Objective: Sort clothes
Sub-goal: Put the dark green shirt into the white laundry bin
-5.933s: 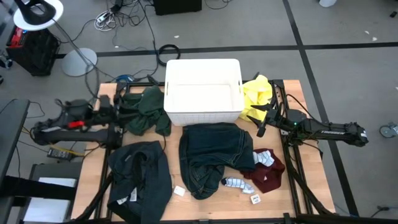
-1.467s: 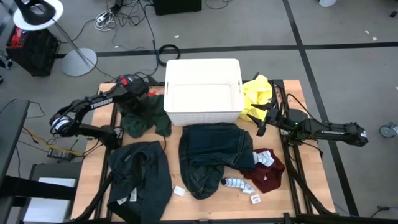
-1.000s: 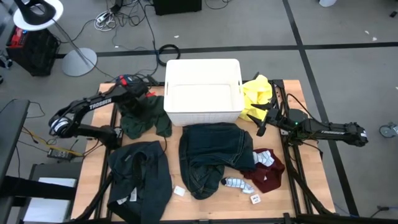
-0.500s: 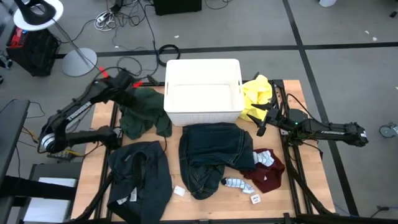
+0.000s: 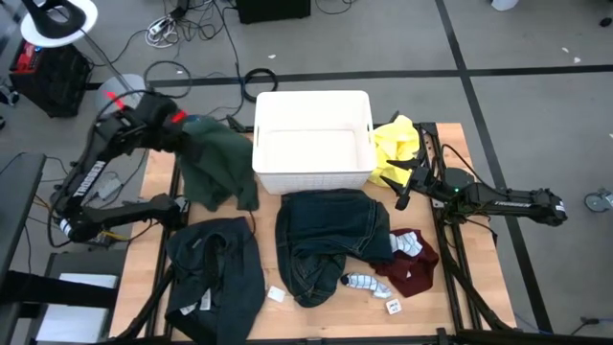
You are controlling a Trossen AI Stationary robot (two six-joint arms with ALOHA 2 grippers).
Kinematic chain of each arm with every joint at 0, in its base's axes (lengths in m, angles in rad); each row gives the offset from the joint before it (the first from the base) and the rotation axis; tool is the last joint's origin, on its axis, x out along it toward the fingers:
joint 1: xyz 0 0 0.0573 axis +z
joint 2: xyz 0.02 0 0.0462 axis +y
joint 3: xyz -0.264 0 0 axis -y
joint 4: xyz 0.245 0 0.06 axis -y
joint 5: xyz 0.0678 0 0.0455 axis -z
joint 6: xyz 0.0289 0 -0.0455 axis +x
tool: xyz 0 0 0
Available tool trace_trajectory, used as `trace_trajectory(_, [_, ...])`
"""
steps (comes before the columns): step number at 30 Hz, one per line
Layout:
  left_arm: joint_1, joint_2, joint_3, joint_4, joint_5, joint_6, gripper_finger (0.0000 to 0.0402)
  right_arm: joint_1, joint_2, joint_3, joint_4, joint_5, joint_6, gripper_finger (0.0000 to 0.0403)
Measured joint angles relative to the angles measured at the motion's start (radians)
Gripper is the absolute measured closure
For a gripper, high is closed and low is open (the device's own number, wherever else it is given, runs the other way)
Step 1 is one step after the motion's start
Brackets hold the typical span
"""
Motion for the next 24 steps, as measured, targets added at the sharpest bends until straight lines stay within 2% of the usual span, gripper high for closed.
trace_trajectory(7, [0.000, 0.000, 0.149, -0.052, 0.000, 0.000, 0.0395, 0.000, 0.000, 0.000, 0.000, 0.000, 0.000, 0.0158])
trace_trajectory(18, [0.000, 0.001, 0.290, -0.081, 0.002, -0.003, 0.0395, 0.000, 0.000, 0.000, 0.000, 0.000, 0.000, 0.0158])
trace_trajectory(24, [0.000, 0.022, 0.343, -0.055, 0.070, -0.004, 0.0395, 0.000, 0.000, 0.000, 0.000, 0.000, 0.000, 0.0158])
